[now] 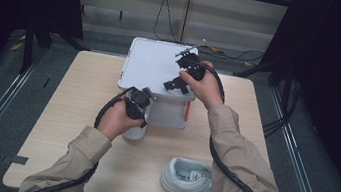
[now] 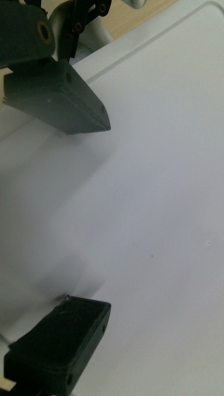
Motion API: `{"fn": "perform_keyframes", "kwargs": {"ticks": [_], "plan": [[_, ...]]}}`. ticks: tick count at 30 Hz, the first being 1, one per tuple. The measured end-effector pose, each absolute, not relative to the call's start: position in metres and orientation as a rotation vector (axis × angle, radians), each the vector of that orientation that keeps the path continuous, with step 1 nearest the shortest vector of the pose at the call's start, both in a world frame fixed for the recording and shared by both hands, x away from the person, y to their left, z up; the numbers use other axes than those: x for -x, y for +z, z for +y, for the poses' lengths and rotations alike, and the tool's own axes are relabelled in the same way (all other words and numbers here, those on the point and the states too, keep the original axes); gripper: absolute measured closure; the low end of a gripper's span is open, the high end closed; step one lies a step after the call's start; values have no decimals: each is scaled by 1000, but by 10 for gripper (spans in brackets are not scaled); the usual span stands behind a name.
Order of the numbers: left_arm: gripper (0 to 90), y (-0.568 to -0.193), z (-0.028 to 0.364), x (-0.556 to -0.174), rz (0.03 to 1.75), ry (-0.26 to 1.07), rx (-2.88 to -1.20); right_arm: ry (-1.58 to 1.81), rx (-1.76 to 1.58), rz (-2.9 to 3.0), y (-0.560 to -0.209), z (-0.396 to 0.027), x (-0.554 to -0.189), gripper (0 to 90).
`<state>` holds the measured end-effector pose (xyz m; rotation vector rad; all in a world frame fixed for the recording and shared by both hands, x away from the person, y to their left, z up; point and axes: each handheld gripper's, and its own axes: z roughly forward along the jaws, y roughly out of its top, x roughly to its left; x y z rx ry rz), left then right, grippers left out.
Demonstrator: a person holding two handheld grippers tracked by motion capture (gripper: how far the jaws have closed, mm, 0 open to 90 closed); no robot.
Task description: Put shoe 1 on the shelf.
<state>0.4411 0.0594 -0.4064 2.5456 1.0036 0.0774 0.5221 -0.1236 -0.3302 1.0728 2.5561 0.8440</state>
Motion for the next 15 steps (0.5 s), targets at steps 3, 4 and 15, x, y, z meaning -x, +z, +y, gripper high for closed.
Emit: {"fn": "perform_keyframes", "kwargs": {"ticks": [3,4,15], "plan": [[683,-403,61,-435,1001,148,-2531,854,-1075,2549,-331,-125,-521,109],[664,-400,63,-434,1004,151,-2516,854,-1075,2549,-331,-125,-521,109],[711,-358,78,-401,988,128,-2504,827,-1090,2556,-329,-122,-522,109]]}}
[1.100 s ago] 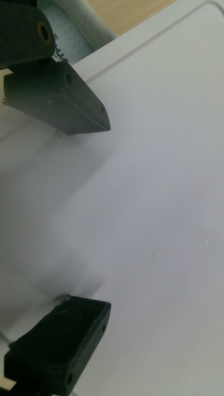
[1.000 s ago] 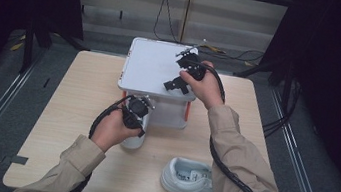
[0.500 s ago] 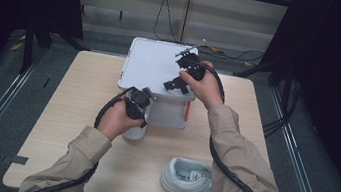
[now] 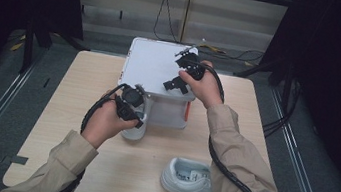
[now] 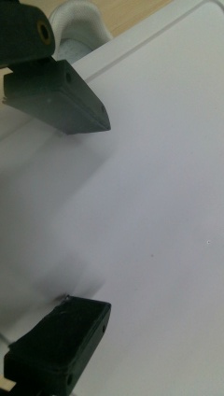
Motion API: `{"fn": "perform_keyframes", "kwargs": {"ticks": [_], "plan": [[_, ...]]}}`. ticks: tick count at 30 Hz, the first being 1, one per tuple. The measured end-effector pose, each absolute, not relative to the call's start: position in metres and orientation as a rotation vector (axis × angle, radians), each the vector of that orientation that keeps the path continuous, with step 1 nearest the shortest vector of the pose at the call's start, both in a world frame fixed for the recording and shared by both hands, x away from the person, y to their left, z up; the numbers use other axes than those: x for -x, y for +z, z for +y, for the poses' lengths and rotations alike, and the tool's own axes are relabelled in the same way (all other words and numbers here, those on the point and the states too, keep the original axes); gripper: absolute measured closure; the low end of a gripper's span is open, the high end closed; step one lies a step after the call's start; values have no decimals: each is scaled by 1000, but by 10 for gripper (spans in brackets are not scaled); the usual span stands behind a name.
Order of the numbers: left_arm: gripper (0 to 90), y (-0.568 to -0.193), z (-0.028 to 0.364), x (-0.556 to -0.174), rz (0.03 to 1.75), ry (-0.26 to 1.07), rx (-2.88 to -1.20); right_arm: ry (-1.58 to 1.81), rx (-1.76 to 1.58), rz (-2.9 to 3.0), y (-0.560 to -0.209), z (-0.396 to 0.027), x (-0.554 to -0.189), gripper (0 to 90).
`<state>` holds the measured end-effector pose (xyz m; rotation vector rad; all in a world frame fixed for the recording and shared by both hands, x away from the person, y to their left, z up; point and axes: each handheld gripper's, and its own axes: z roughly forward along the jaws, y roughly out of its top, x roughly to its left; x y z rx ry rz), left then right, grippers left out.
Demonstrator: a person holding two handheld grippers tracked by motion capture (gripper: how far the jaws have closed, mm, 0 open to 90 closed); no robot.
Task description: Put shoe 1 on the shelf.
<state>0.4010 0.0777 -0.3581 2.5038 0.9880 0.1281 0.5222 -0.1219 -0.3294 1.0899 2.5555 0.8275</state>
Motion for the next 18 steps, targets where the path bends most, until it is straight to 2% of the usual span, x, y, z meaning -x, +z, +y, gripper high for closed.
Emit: {"fn": "perform_keyframes", "kwargs": {"ticks": [5,10,13,18], "plan": [[688,-369,79,-390,1013,105,-2521,825,-1091,2552,-329,-121,-522,109],[692,-397,77,-390,1063,81,-2536,822,-1093,2557,-329,-122,-523,108],[693,-407,76,-394,1077,134,-2535,821,-1092,2558,-329,-121,-523,106],[769,-410,73,-402,1157,50,-2500,836,-1093,2554,-330,-122,-523,106]]}}
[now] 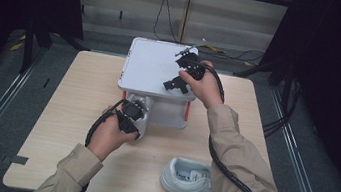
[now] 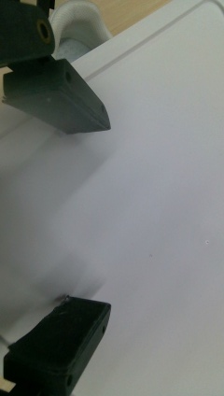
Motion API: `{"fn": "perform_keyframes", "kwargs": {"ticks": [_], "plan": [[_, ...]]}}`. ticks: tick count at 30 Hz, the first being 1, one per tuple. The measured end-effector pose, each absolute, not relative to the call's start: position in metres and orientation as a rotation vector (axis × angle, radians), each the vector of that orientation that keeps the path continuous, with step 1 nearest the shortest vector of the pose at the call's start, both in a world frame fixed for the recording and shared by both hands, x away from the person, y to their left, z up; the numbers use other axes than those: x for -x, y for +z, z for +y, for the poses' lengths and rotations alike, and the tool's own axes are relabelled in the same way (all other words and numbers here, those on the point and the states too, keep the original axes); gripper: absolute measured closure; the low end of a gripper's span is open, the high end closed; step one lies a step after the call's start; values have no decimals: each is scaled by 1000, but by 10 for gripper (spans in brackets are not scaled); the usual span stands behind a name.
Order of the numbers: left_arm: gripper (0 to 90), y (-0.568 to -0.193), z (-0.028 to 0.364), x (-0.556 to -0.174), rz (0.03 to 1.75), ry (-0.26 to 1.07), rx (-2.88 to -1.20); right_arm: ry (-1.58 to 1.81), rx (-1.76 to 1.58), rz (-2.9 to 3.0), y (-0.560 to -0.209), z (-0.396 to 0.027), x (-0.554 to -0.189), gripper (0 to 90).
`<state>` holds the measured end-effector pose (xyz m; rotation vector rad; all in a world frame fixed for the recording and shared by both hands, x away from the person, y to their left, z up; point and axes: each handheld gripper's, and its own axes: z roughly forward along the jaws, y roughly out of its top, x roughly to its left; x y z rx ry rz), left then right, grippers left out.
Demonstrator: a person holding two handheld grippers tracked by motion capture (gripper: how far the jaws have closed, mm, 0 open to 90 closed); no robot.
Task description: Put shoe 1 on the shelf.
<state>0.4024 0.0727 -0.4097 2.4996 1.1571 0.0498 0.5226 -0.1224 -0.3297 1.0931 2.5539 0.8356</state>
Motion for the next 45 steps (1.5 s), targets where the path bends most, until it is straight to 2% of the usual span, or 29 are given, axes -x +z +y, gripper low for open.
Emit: {"fn": "perform_keyframes", "kwargs": {"ticks": [2,4,9,14,25,30,37,45], "plan": [[793,-409,72,-406,1156,78,-2494,832,-1088,2551,-330,-122,-523,106],[785,-411,73,-412,1190,125,-2461,829,-1089,2553,-330,-122,-523,106],[768,-411,71,-421,1194,113,-2449,822,-1085,2560,-329,-122,-525,105],[763,-409,66,-433,1208,186,-2443,821,-1091,2562,-329,-121,-525,104],[772,-407,61,-440,1196,206,-2385,824,-1089,2560,-330,-121,-525,104],[735,-410,66,-433,1242,119,-2418,828,-1085,2560,-330,-121,-525,104],[705,-411,84,-428,1271,167,-2427,827,-1084,2559,-330,-121,-524,104],[748,-418,81,-437,1300,195,-2393,827,-1081,2557,-330,-121,-525,104]]}}
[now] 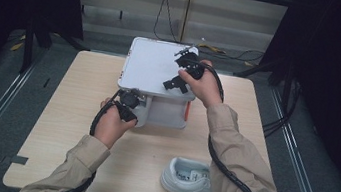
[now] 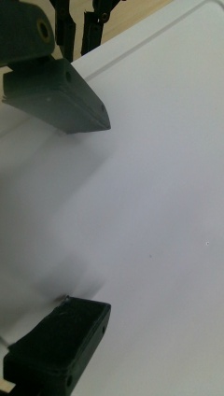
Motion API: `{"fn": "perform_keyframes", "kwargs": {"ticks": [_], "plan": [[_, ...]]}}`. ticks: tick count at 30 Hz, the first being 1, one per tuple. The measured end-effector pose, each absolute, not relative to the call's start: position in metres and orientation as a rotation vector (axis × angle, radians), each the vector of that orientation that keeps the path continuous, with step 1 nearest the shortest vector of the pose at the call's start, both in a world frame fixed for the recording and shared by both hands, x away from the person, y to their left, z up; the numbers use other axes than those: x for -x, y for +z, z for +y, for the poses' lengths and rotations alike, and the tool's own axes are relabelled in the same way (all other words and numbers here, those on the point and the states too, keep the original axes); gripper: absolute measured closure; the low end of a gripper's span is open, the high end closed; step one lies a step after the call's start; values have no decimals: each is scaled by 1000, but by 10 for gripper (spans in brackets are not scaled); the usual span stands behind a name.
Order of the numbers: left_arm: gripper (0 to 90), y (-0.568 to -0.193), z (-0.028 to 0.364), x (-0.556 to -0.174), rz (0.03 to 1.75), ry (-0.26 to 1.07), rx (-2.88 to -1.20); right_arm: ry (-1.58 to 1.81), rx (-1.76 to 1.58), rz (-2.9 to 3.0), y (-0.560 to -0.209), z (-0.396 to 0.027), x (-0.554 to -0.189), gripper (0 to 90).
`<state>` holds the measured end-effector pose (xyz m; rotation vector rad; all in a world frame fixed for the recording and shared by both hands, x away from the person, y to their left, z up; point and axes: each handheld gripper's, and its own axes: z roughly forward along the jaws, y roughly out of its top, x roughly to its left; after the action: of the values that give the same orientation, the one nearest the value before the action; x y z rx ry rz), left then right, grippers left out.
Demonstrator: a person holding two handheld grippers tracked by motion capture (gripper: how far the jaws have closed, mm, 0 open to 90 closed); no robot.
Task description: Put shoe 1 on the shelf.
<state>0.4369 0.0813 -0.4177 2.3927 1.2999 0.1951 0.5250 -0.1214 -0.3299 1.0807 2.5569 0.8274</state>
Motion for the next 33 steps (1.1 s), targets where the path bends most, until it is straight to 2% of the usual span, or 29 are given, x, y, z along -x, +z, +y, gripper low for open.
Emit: {"fn": "perform_keyframes", "kwargs": {"ticks": [1,3,9,14,15,18,23,33], "plan": [[757,-419,81,-438,1293,243,-2374,829,-1086,2558,-330,-122,-525,104],[754,-421,81,-440,1303,247,-2375,828,-1085,2556,-330,-122,-525,104],[734,-421,83,-441,1321,204,-2353,836,-1081,2552,-330,-122,-525,104],[653,-423,83,-437,1352,97,-2388,833,-1079,2553,-330,-122,-525,104],[583,-422,83,-434,1347,75,-2398,833,-1081,2552,-330,-122,-525,104],[460,-419,87,-428,1311,53,-2432,850,-1077,2543,-331,-123,-524,104],[348,-408,99,-424,1251,34,-2477,855,-1085,2545,-329,-128,-521,109],[276,-383,117,-423,1235,55,-2465,865,-1121,2551,-325,-149,-506,135]]}}
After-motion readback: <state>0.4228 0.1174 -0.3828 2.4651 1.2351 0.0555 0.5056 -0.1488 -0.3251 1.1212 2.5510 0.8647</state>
